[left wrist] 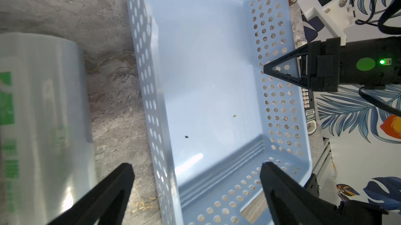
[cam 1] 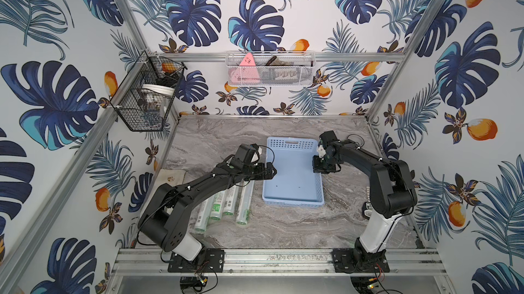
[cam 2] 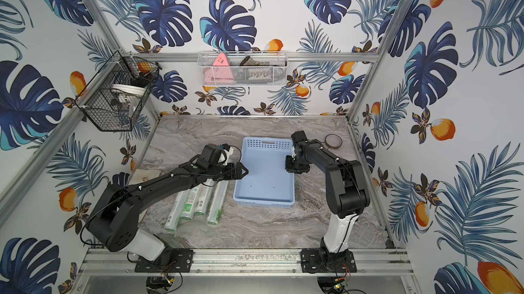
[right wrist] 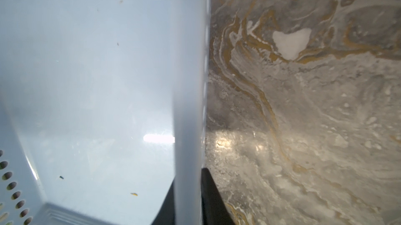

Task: Put the plastic wrap into the basket
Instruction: Adjust the basket at the center of the board, then pick up the plastic wrap from the center of the board.

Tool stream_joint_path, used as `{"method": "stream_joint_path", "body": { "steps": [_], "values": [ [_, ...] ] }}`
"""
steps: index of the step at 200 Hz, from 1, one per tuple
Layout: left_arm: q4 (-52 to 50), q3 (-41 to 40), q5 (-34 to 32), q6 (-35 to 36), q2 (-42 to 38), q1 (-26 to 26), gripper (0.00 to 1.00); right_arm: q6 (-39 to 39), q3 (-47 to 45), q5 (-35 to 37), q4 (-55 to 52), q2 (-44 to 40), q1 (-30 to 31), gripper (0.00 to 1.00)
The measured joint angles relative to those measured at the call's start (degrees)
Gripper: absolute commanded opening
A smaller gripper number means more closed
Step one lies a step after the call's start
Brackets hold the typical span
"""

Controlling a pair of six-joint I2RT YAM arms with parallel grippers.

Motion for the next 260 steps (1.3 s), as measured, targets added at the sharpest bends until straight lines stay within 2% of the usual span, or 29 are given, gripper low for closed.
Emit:
{"method": "stream_joint_path", "body": {
  "steps": [30,48,64,85,104,142,172,193,226,245,260],
  "values": [
    [0.76,0.0,1.42,-0.26,1.11,-0.52,0.99,0.35,2.19,-0.09,-0.68,0.28,0.04,0.24],
    [0.59,-0.13,0.81,-0.26,0.09,-0.72,0.99,1.9,2.8,2.93,-2.25,-1.16,-0.11,0.36],
    [-0.5,-0.94,-2.47,-0.24,-2.99,-0.79,0.98,3.02,2.71,5.31,-3.5,-4.63,-0.46,0.5],
    [-3.39,-1.77,-9.22,0.02,-7.28,-0.79,0.89,4.11,1.25,5.92,-3.19,-11.5,-0.74,0.56],
    [-6.75,-2.89,-15.41,1.11,-9.49,-0.79,0.81,5.38,-1.86,1.31,-0.48,-17.16,-0.57,0.56],
    [-13.99,-3.56,-22.05,2.8,-9.99,-0.79,0.71,9.44,-6.4,-8.98,6.03,-22.82,1.95,0.57],
    [-17.31,-4.02,-24.85,2.8,-13.11,-0.76,0.71,12.15,-6.45,-12.0,9.79,-24.3,7.02,0.56],
    [-17.73,-5.33,-27.02,2.56,-16.33,-0.31,0.7,14.47,-5.66,-11.8,11.8,-23.19,12.96,0.54],
    [-18.95,-6.82,-28.04,2.05,-19.17,2.23,0.69,17.07,-0.24,-7.34,11.89,-16.68,22.67,0.53],
    [-18.82,-8.96,-26.53,1.64,-21.38,4.2,0.69,18.27,2.25,-4.09,11.21,-13.64,25.97,0.53],
    [-18.53,-8.74,-21.79,1.95,-19.87,4.26,0.67,19.5,2.34,-1.6,10.88,-13.25,26.67,0.54]
  ]
}}
